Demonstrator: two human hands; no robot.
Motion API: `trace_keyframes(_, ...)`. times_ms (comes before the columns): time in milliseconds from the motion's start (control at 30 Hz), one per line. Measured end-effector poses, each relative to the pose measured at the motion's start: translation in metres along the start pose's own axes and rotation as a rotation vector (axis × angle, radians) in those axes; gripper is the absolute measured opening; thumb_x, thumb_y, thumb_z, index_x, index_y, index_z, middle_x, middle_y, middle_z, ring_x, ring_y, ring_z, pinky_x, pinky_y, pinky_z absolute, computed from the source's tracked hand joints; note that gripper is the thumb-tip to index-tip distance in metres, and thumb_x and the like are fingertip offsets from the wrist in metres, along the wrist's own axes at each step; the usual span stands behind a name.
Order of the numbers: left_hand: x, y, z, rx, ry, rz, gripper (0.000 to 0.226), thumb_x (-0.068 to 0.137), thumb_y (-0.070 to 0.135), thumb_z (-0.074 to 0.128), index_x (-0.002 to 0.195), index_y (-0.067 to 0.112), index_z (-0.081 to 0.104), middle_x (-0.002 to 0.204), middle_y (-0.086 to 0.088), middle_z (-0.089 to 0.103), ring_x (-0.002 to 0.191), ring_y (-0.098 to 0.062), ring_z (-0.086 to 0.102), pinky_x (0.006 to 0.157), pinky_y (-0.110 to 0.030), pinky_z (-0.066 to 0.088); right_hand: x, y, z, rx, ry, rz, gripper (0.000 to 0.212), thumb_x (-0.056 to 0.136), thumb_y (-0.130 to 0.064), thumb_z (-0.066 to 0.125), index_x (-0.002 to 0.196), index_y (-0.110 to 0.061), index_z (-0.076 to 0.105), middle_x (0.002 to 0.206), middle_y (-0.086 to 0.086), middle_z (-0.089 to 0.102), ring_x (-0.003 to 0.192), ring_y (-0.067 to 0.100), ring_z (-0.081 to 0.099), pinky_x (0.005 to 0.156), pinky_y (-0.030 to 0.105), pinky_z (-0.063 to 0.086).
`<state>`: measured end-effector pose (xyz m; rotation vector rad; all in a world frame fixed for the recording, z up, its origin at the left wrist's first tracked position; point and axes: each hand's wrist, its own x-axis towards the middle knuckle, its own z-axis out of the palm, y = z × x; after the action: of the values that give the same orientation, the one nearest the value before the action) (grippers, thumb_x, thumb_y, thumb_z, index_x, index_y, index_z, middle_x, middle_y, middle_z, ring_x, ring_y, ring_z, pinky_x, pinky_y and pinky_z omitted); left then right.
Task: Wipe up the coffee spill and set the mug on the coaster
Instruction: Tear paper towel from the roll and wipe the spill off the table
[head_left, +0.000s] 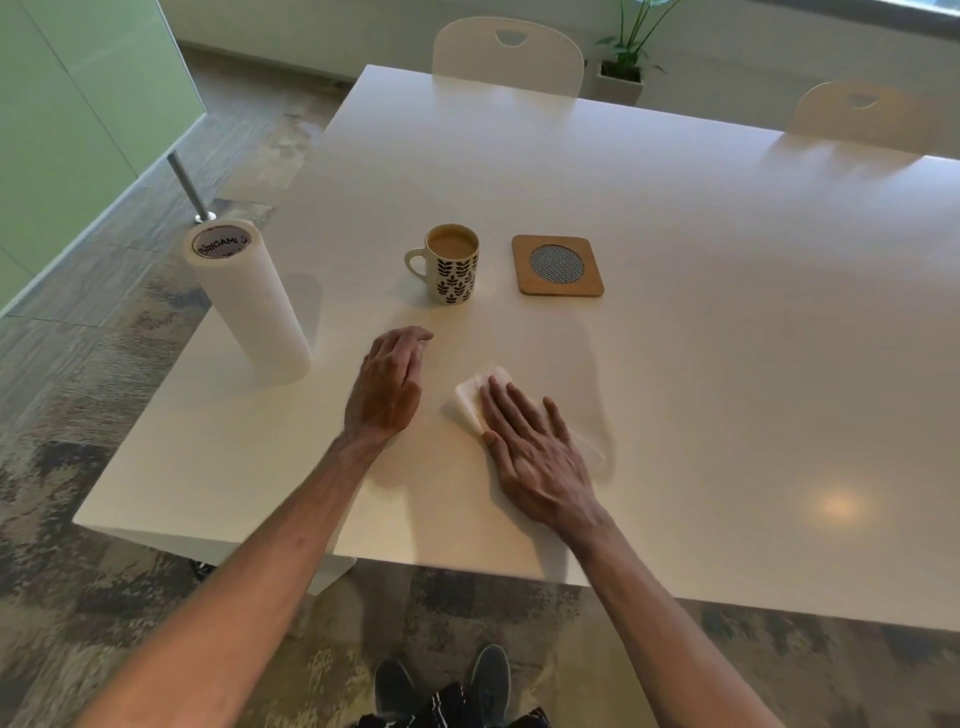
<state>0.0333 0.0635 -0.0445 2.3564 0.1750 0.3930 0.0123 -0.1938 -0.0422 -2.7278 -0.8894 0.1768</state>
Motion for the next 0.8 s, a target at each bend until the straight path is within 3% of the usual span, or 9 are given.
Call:
trace_keyframes(233,-0.006,0.0,0.002,0.026,-0.022,-0.024,0.042,0.115,0.024,0.037,0.146,0.017,0.064,0.161,0.001,0.055,0.155,-0.014,0.041,0.13,-0.038,0.032,-0.007,0.048,-0.018,-0.015,0.014,0.193,0.061,0.116,-0.051,0.009,0.171,-0.039,-0.014,0.178,-0.02,-0.022,0.164,0.001,-0.021,0.137,0.045,-0.006)
trace_keyframes(400,-0.015,-0.001,0.007,-0.047,0.023,-0.07,0.044,0.114,0.028,0.035,0.145,0.02,0.065,0.157,0.003,0.058,0.151,-0.01,0.042,0.123,-0.024,0.029,0.024,0.06,-0.031,0.056,0.033,0.277,0.062,0.114,-0.05,0.005,0.172,-0.035,-0.011,0.179,-0.019,-0.019,0.164,0.002,-0.019,0.138,0.043,-0.006)
trace_keyframes(600,-0.012,-0.002,0.01,-0.08,0.058,-0.103,0.046,0.112,0.037,0.033,0.143,0.028,0.066,0.151,0.011,0.061,0.146,-0.005,0.046,0.122,-0.028,0.036,0.071,0.039,-0.029,0.082,-0.017,0.203,0.063,0.115,-0.052,0.005,0.172,-0.03,-0.013,0.179,-0.011,-0.021,0.165,0.007,-0.019,0.137,0.046,-0.007)
trace_keyframes(800,-0.008,-0.001,0.009,-0.084,0.08,-0.124,0.047,0.11,0.039,0.034,0.14,0.027,0.068,0.145,0.008,0.066,0.139,-0.006,0.051,0.118,-0.024,0.036,0.072,-0.011,-0.014,0.073,-0.069,-0.007,0.066,0.115,-0.057,0.008,0.172,-0.03,-0.012,0.18,-0.008,-0.019,0.167,0.01,-0.016,0.137,0.048,-0.006)
